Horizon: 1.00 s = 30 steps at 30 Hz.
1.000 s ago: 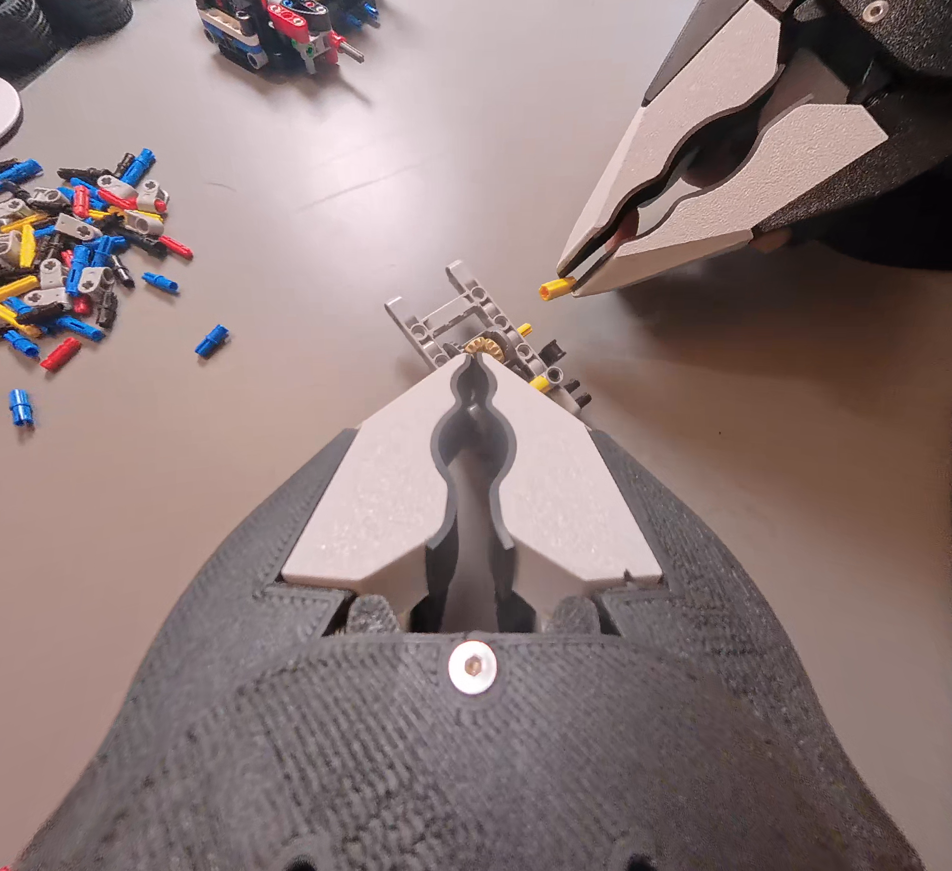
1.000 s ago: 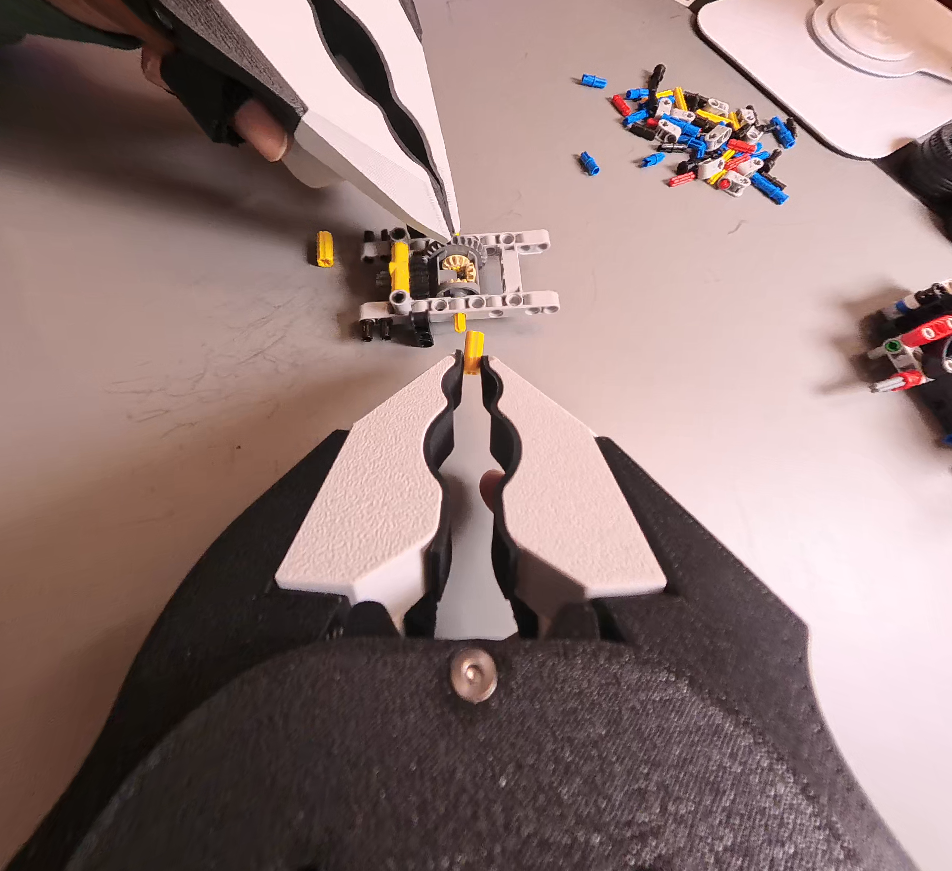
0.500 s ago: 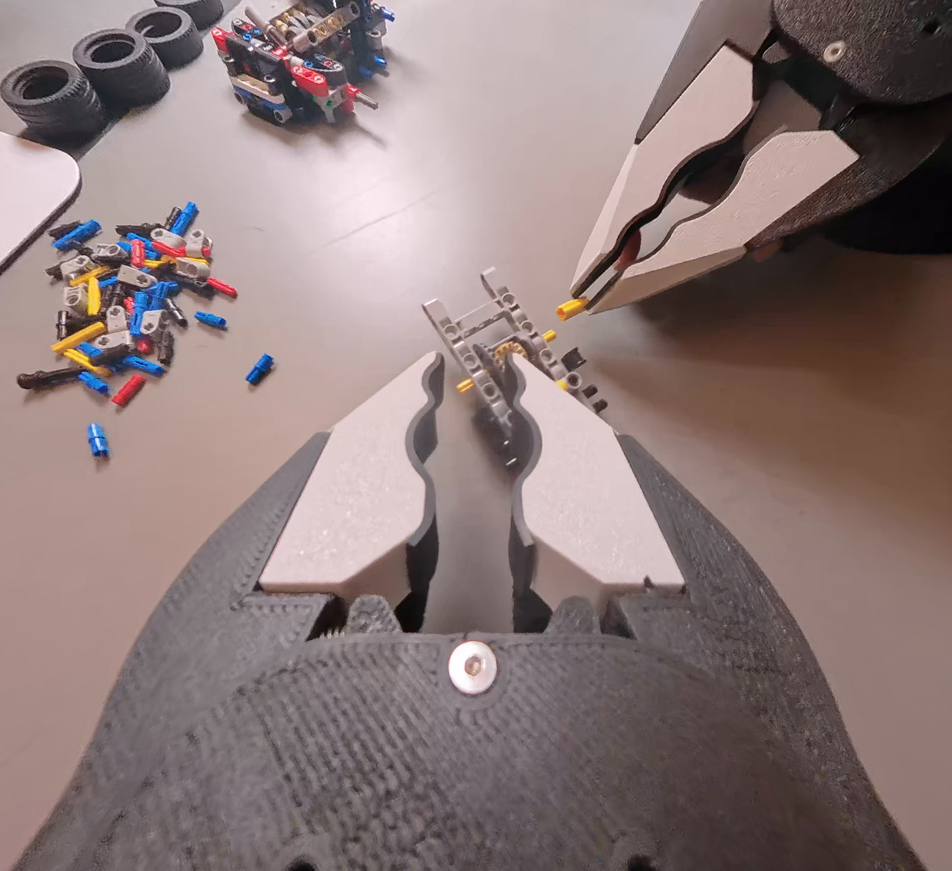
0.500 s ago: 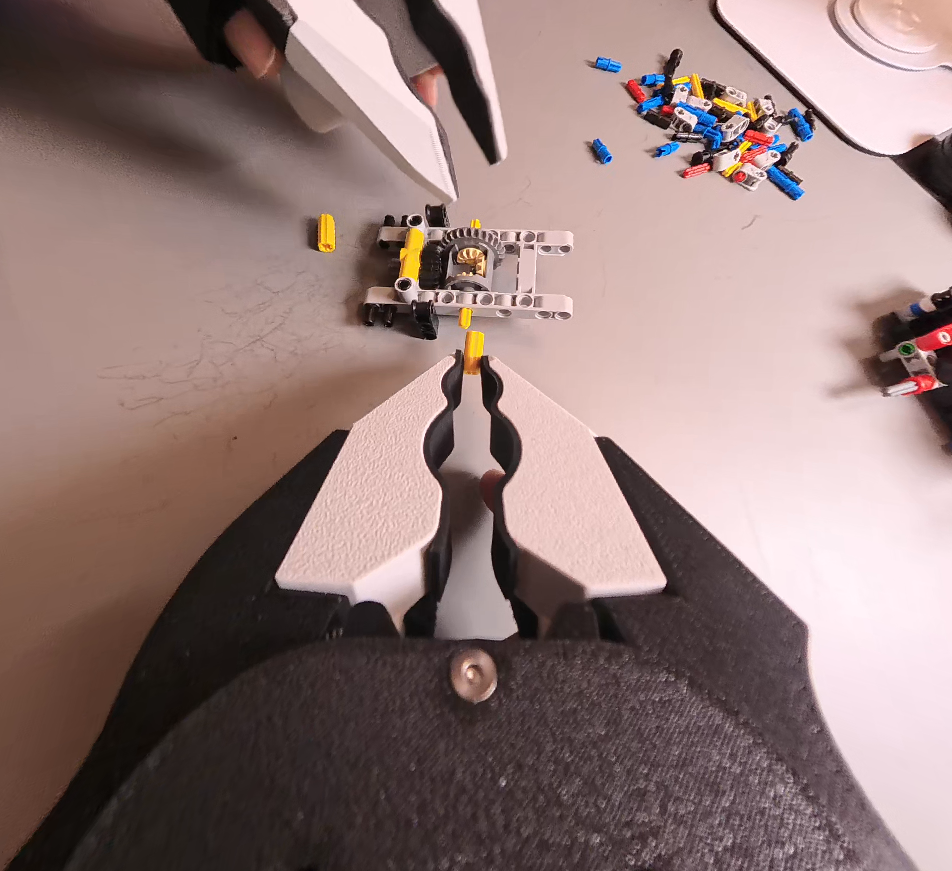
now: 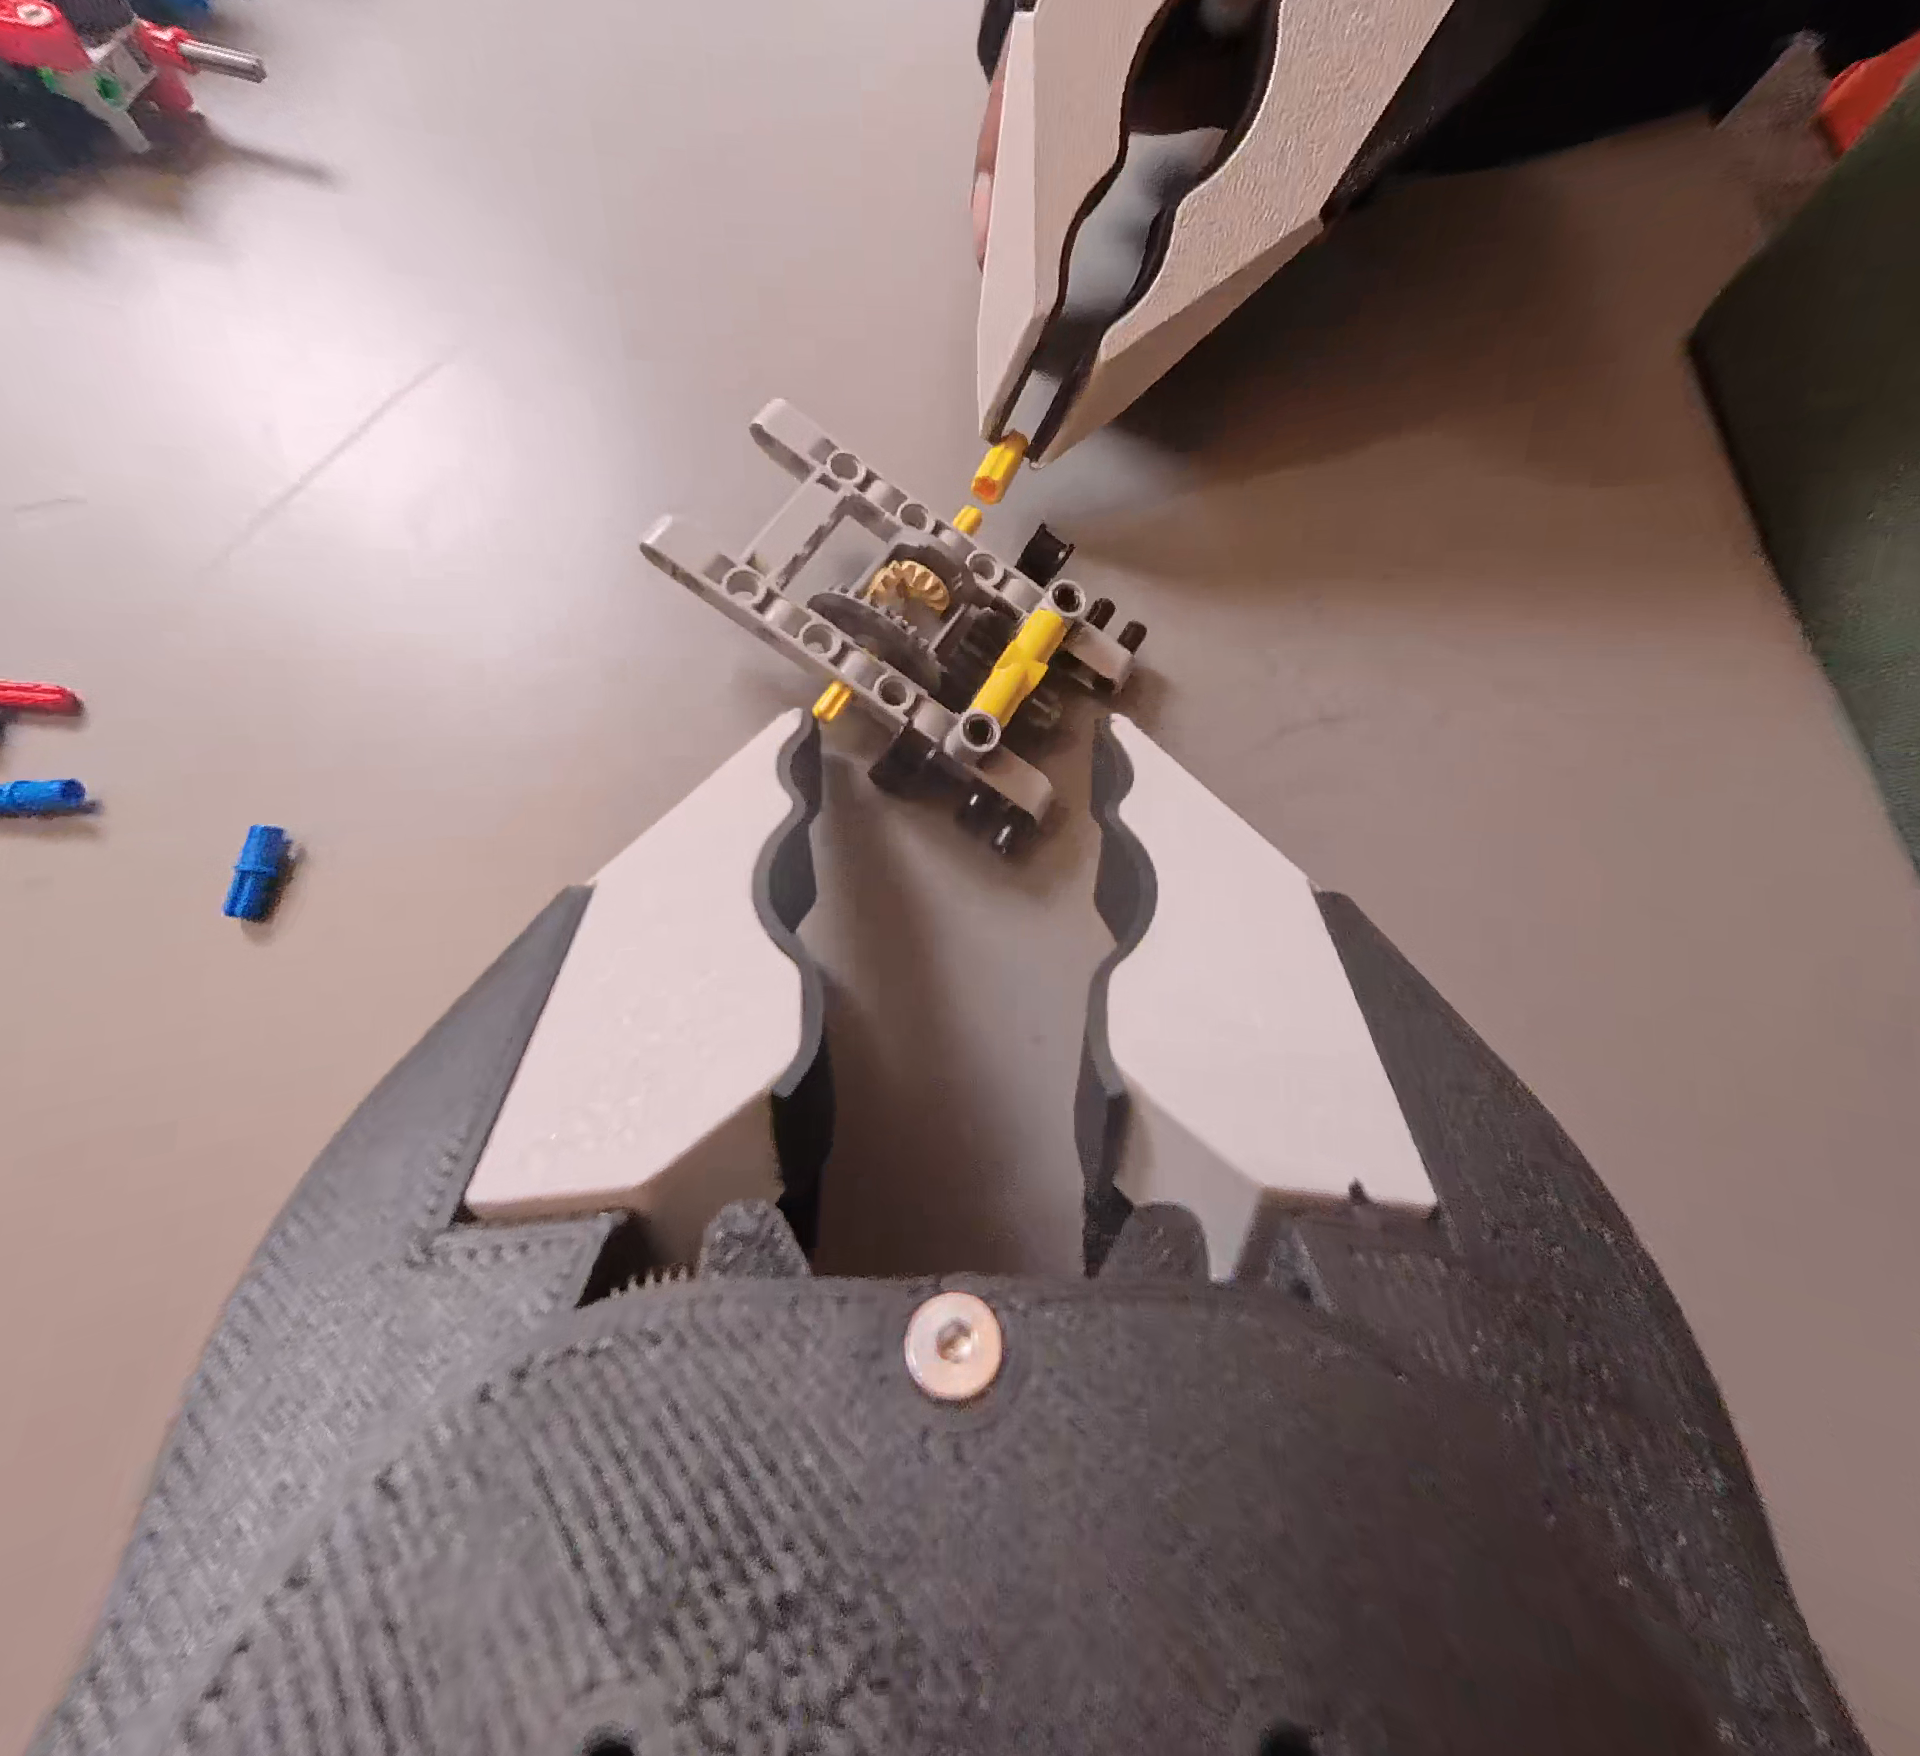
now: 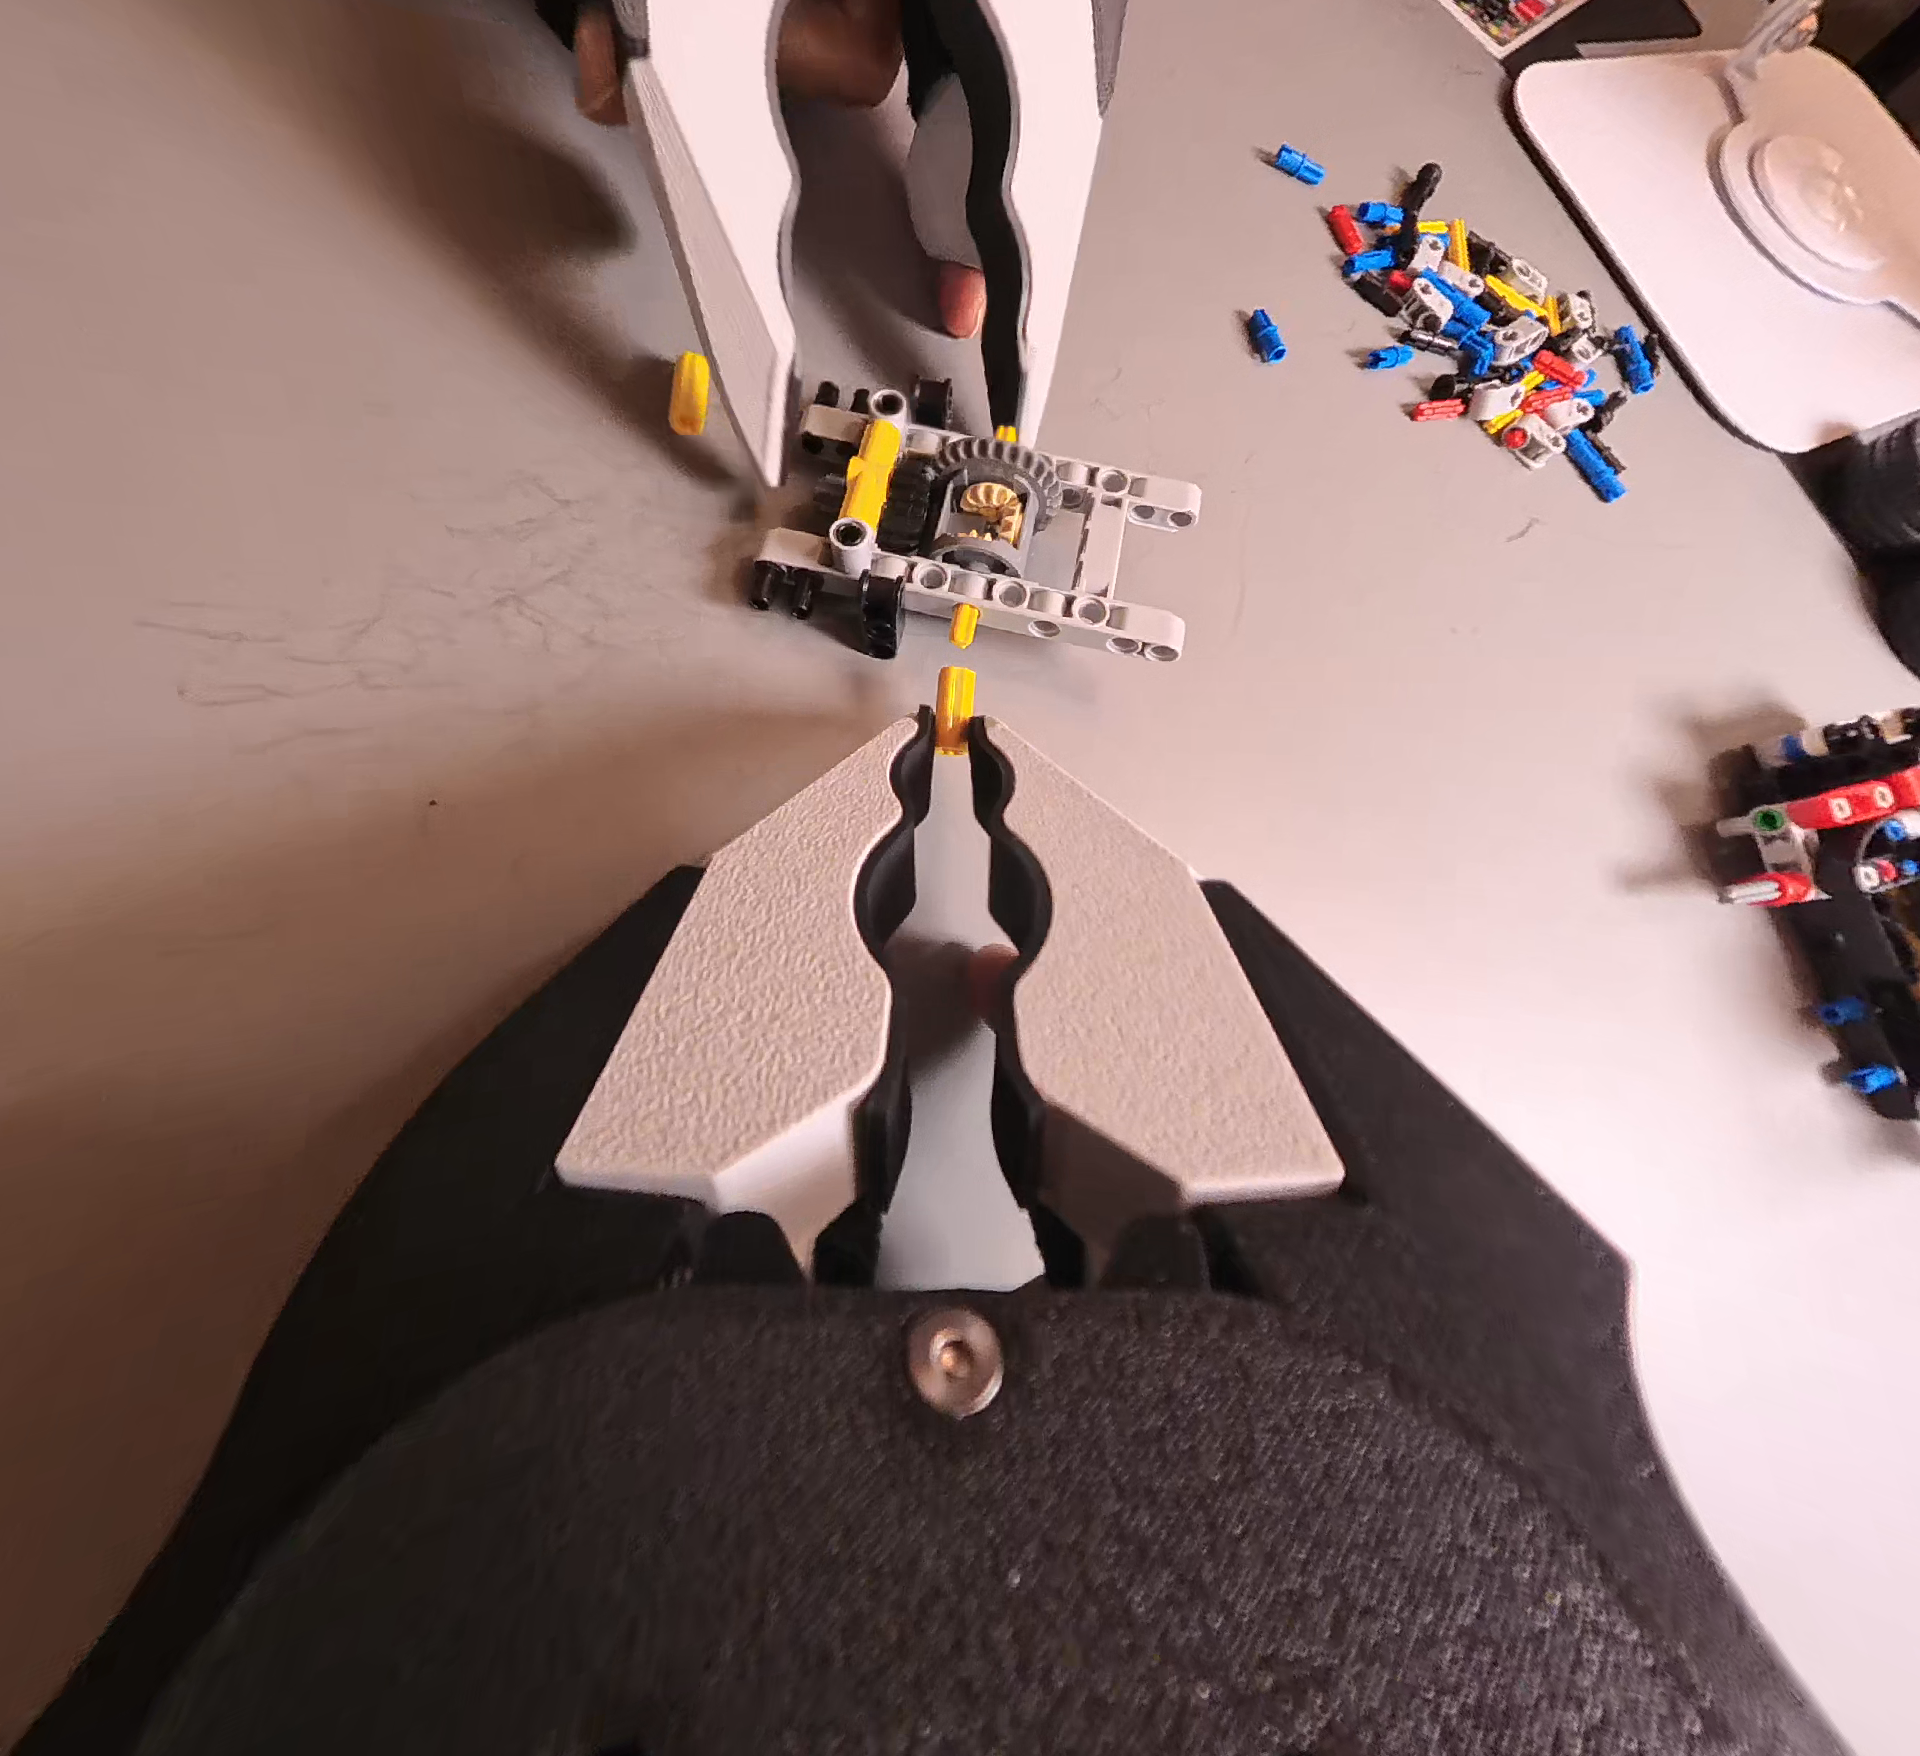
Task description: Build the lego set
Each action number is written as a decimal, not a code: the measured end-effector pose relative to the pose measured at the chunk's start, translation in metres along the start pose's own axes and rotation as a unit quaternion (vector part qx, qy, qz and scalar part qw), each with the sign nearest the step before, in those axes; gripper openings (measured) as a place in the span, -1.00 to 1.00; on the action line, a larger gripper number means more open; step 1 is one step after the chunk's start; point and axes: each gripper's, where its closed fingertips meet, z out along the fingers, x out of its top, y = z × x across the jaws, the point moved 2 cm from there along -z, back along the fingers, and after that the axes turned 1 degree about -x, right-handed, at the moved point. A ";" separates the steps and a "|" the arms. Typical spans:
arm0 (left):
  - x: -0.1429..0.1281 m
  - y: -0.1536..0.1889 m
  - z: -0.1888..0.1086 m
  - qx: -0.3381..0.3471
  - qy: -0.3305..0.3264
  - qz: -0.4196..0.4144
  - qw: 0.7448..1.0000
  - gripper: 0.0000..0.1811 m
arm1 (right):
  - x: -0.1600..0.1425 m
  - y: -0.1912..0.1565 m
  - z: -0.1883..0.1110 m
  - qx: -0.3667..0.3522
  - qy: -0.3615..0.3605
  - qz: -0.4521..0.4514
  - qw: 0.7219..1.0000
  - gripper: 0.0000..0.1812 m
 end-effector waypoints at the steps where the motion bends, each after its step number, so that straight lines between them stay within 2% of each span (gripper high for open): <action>1: 0.000 0.000 0.001 0.012 -0.004 0.005 1.000 -0.48 | 0.000 0.000 0.000 0.000 0.000 -0.006 1.000 -0.94; 6: -0.002 0.003 0.003 0.070 -0.026 0.001 0.997 -0.63 | -0.003 0.002 0.000 -0.006 -0.010 -0.033 0.999 -0.94; 13: 0.000 0.008 0.007 0.130 -0.023 -0.034 0.991 -0.64 | -0.003 0.002 0.000 -0.004 -0.005 -0.043 0.999 -0.94; 30: 0.002 0.013 0.009 0.139 -0.014 -0.051 0.989 -0.64 | -0.003 0.004 0.001 0.001 0.013 -0.044 0.999 -0.94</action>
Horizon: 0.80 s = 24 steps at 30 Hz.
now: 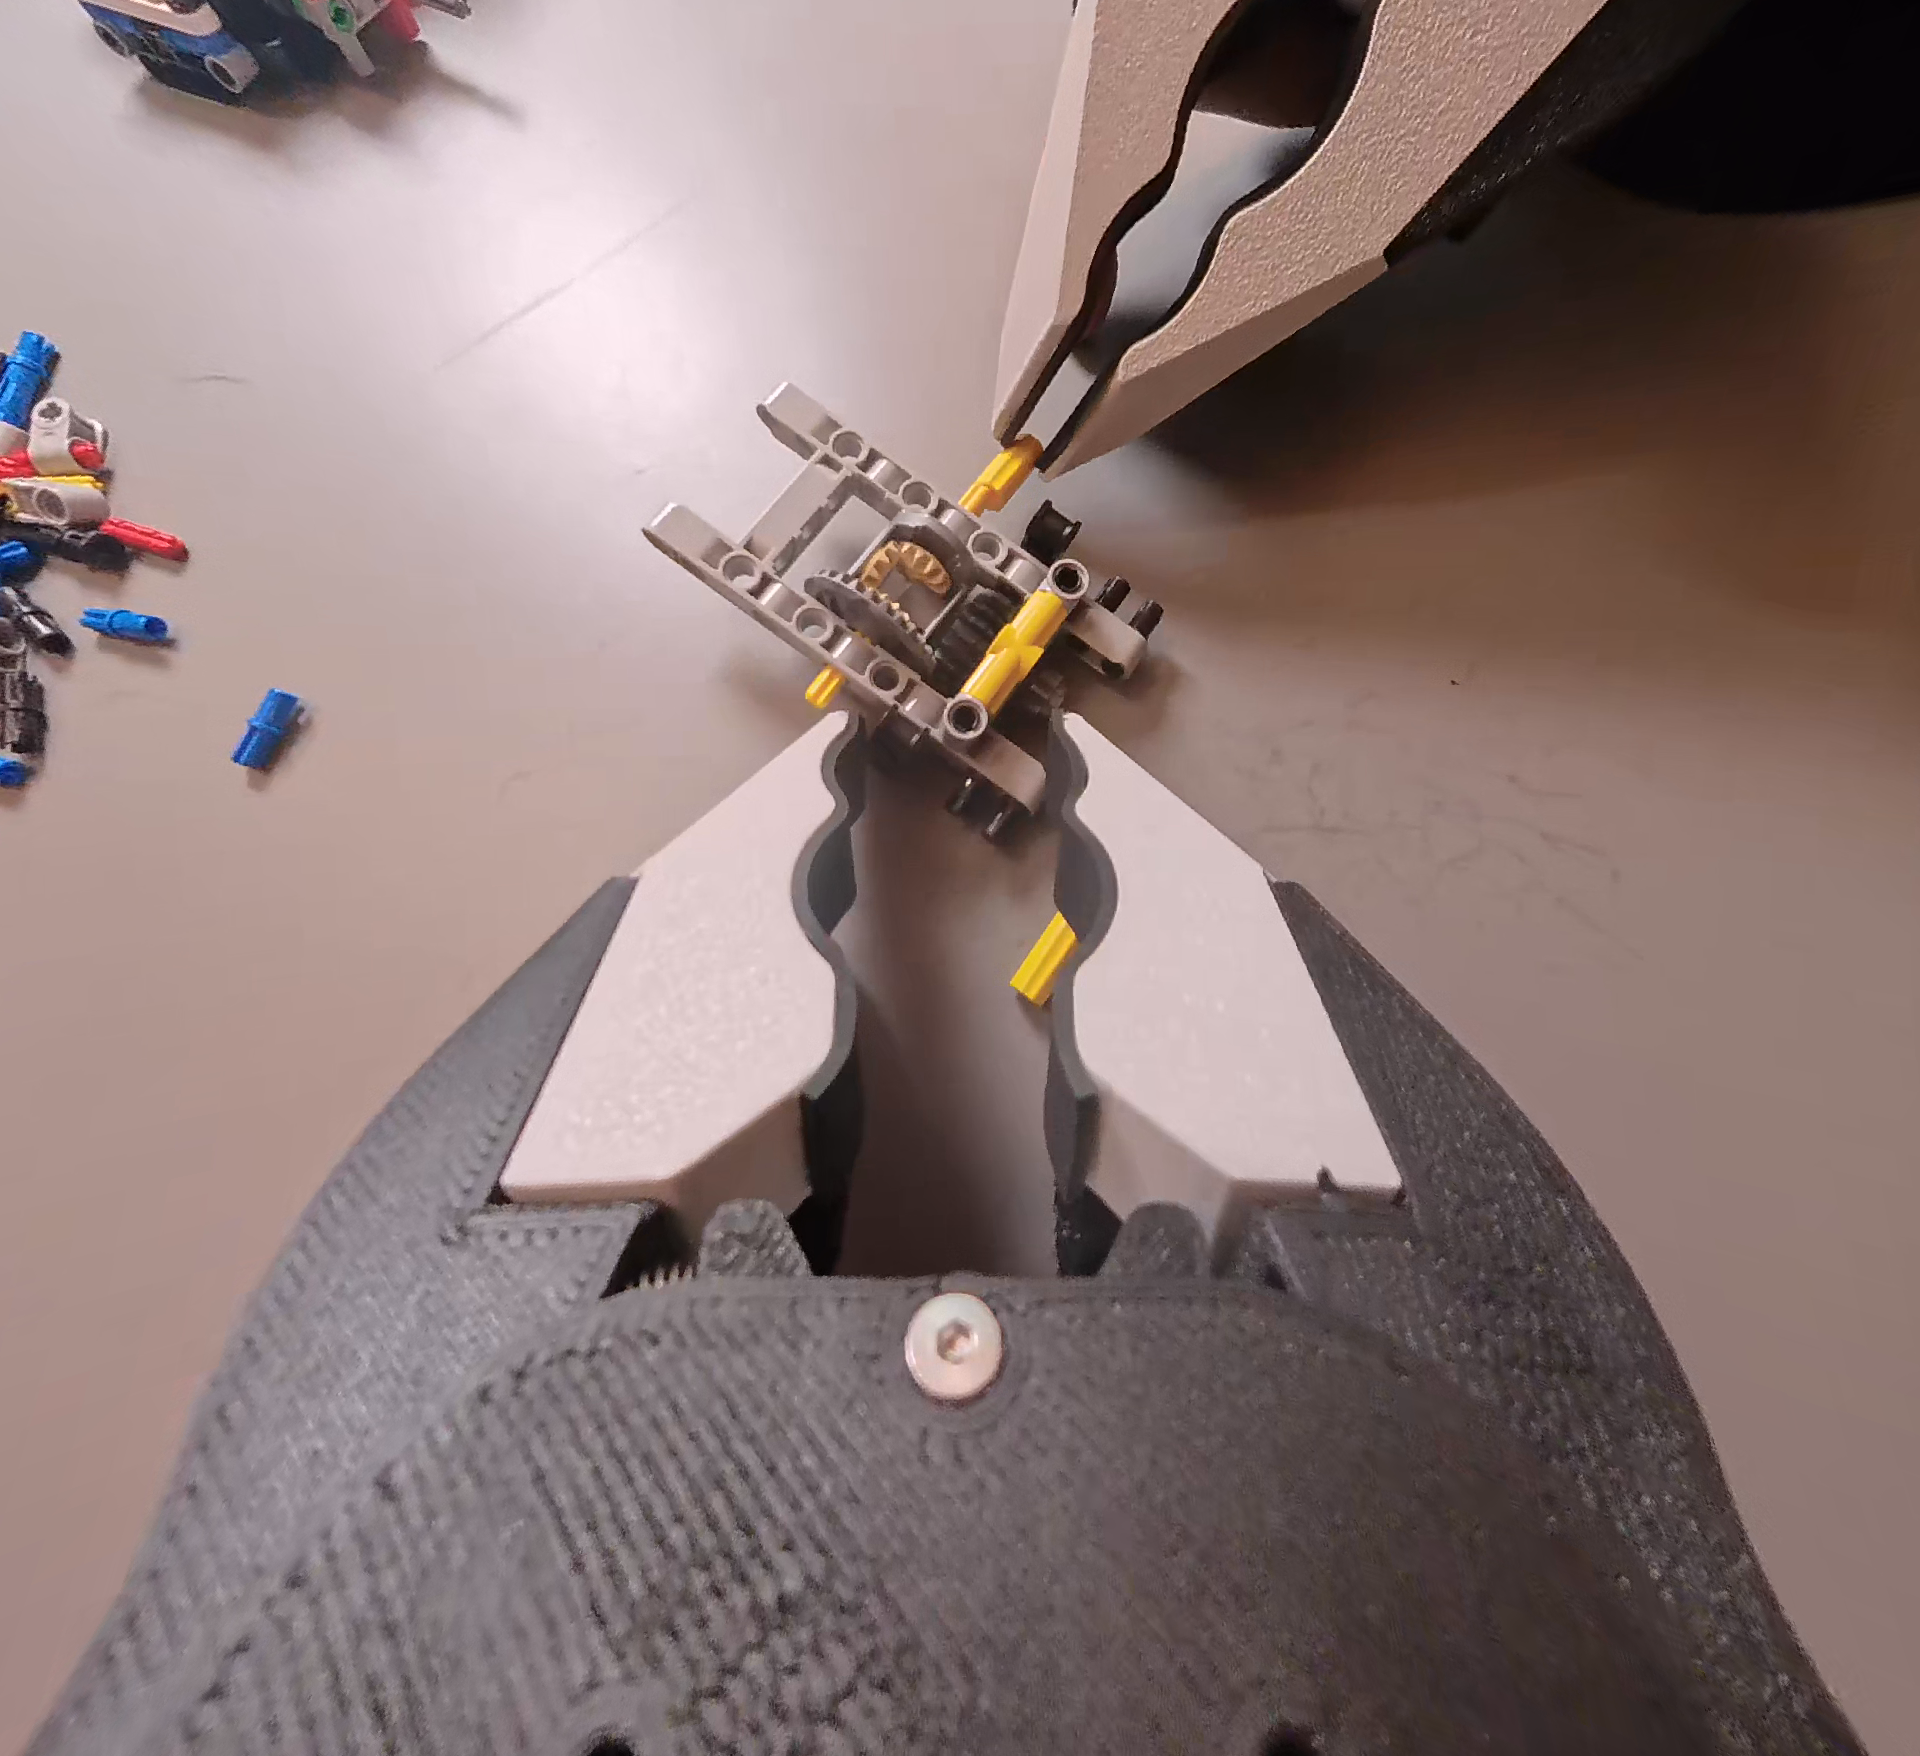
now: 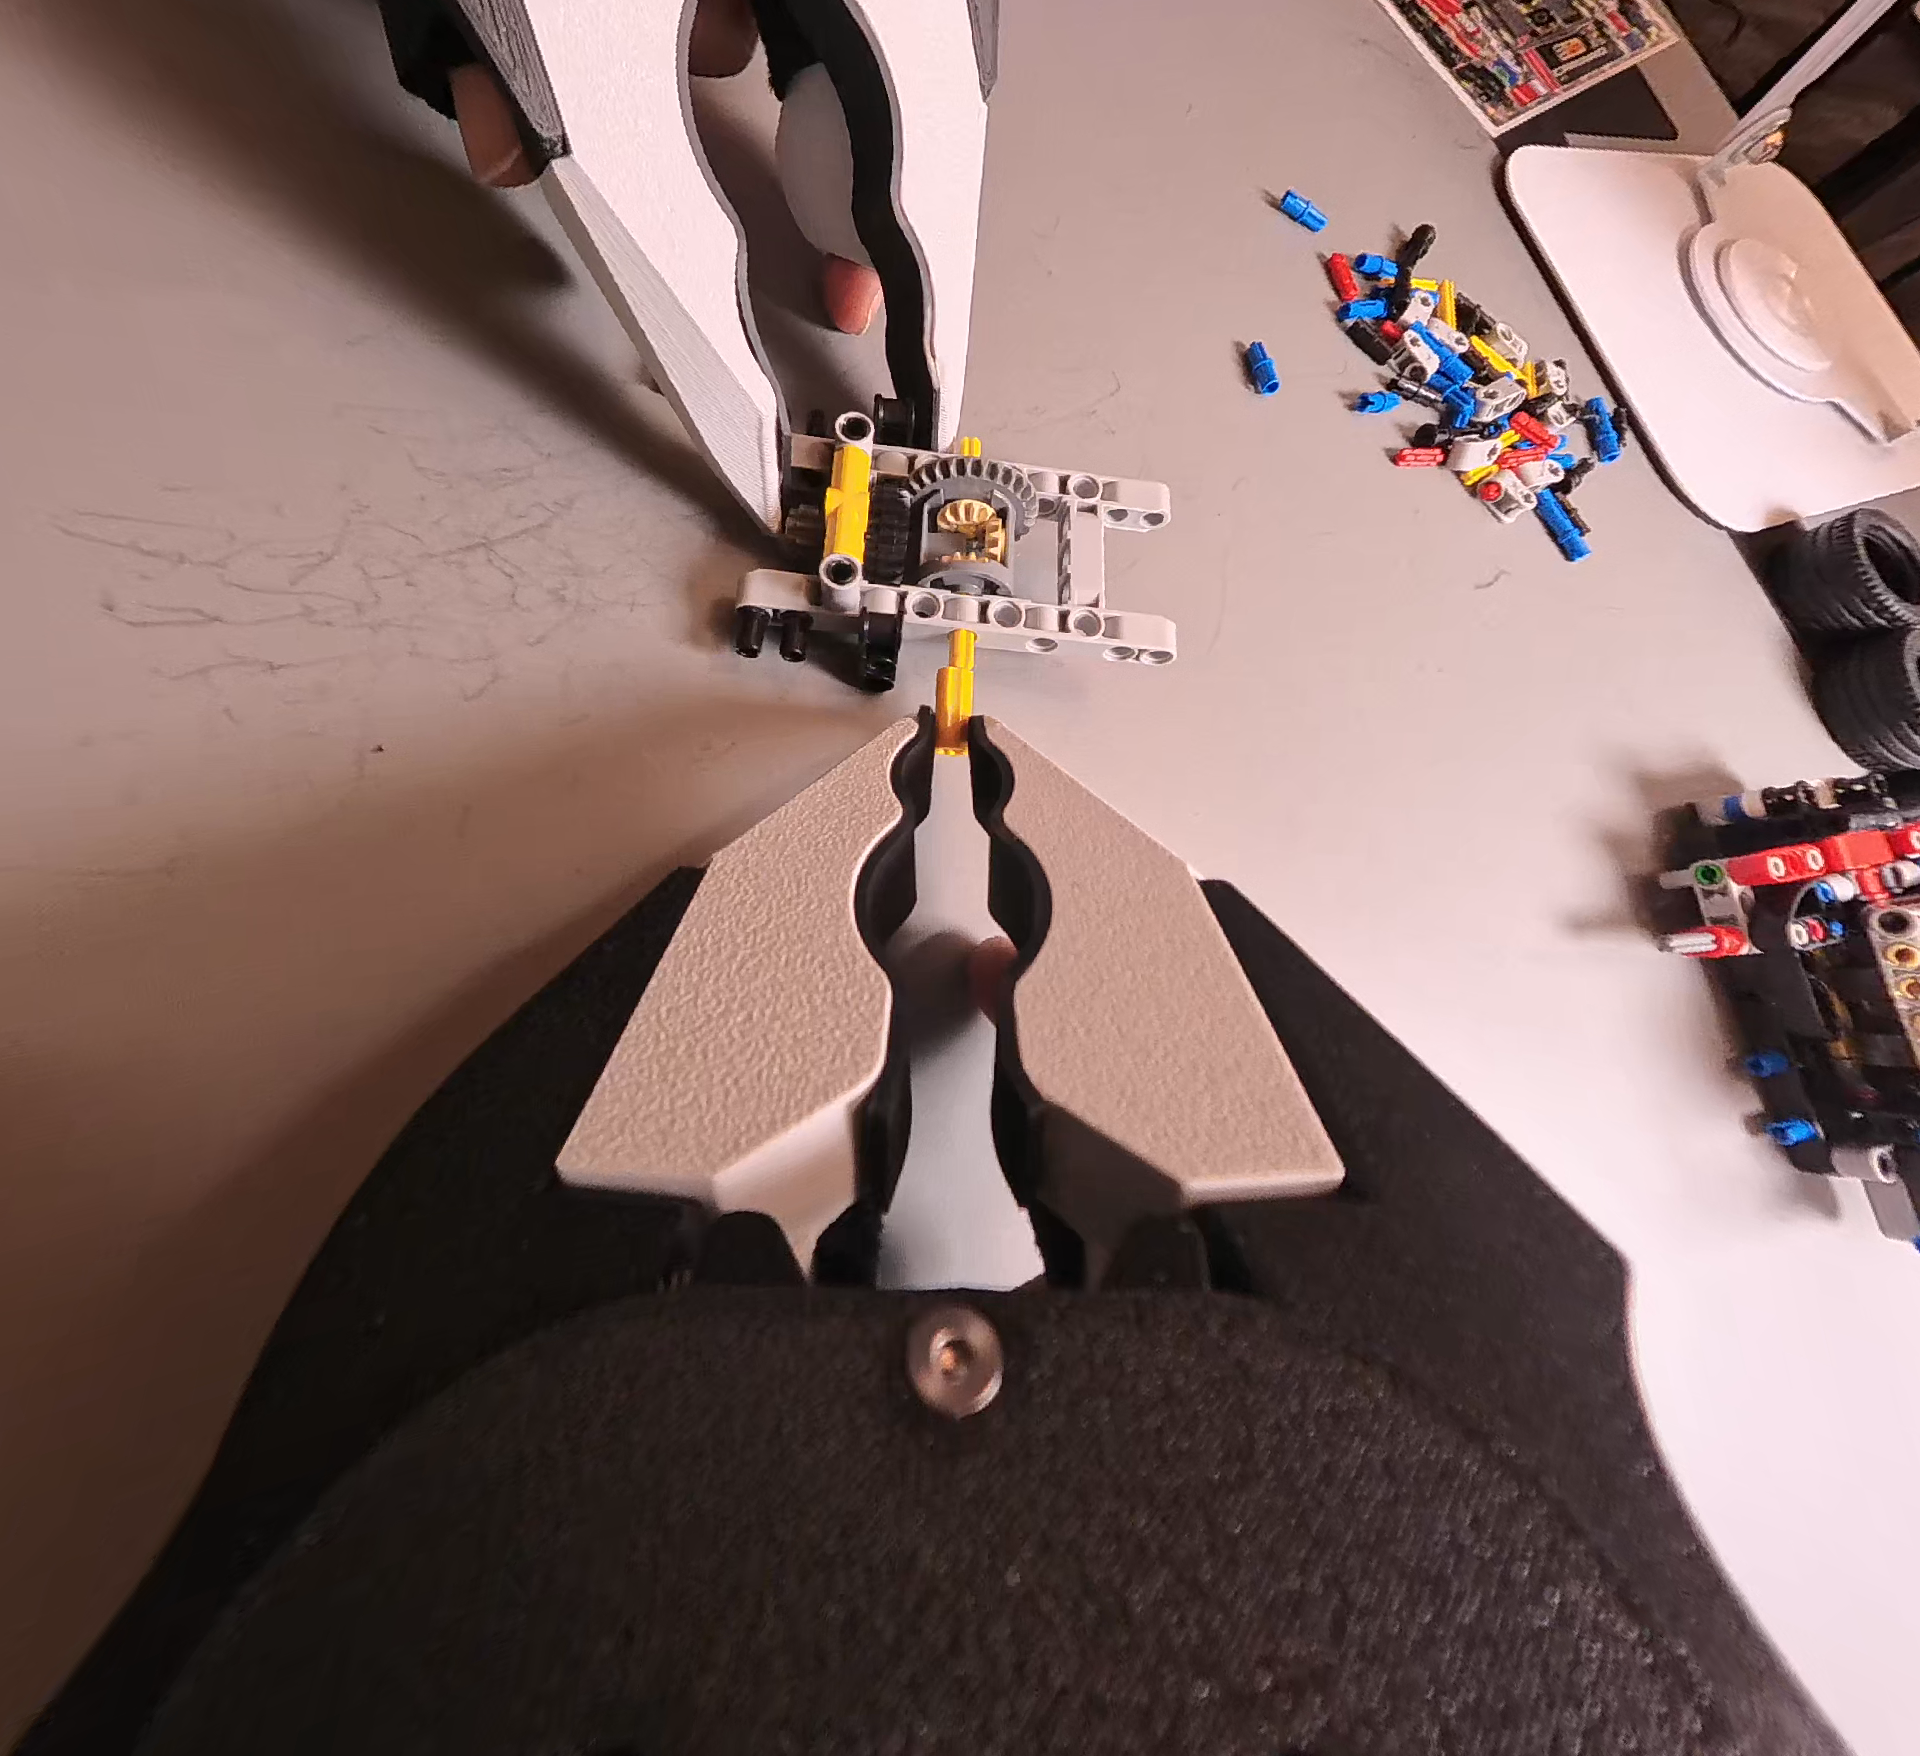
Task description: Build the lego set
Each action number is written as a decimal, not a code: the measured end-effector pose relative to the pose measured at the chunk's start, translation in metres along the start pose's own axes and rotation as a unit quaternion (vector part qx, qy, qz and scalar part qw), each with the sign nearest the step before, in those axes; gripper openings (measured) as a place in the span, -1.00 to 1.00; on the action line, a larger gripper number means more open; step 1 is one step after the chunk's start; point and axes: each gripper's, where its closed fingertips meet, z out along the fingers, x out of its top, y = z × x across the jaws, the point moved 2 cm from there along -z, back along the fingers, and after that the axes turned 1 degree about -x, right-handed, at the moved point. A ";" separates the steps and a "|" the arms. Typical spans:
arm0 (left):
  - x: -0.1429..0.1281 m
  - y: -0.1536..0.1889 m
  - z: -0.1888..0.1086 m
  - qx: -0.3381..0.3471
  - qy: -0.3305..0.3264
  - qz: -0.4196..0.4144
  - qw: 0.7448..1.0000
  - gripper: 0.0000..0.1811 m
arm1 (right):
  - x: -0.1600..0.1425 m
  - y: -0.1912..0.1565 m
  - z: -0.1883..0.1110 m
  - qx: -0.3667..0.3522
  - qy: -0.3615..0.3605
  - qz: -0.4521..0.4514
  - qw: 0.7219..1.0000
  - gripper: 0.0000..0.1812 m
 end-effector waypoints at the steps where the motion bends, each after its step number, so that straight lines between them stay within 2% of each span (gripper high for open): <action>1: 0.000 0.000 0.000 0.000 0.000 0.001 1.000 -0.64 | 0.000 0.000 0.000 0.002 0.002 0.003 1.000 -0.94; 15: 0.000 0.000 0.000 0.001 0.007 0.004 1.000 -0.64 | 0.000 0.003 0.001 0.030 0.002 0.033 0.999 -0.94; 24: 0.000 0.000 0.001 0.008 0.008 0.018 1.000 -0.64 | 0.001 0.004 0.001 0.076 -0.013 0.082 0.994 -0.95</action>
